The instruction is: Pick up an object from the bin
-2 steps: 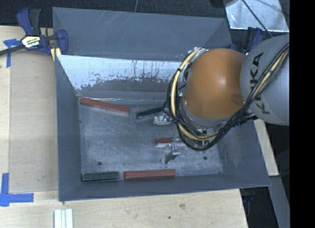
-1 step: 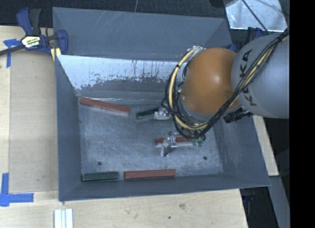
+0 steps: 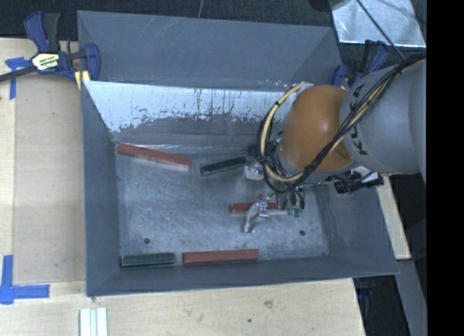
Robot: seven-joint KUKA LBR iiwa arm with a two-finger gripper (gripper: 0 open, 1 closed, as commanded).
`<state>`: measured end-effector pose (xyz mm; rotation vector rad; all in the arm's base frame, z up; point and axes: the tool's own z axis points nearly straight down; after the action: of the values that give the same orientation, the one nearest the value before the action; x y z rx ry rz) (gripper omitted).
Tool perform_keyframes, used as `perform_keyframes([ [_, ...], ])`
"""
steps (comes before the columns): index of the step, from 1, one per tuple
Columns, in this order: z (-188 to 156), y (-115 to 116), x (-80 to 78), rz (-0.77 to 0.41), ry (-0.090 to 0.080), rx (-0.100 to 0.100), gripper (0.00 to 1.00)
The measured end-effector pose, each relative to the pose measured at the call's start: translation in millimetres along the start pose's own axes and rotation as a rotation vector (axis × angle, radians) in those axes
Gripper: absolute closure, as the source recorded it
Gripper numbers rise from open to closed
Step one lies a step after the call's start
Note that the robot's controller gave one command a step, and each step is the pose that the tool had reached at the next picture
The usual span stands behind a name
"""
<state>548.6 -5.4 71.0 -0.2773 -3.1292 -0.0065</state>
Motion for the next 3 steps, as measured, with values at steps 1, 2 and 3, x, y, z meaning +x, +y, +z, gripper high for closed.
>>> perform_keyframes([
  [1, -4.3, -9.3, -10.4, -0.137, -0.006, -0.004, 0.0],
  [2, -5.0, -7.5, -7.9, -0.044, -0.01, 0.003, 0.0],
  [3, -10.0, -8.3, -16.9, -0.135, -0.025, 0.001, 1.0],
])
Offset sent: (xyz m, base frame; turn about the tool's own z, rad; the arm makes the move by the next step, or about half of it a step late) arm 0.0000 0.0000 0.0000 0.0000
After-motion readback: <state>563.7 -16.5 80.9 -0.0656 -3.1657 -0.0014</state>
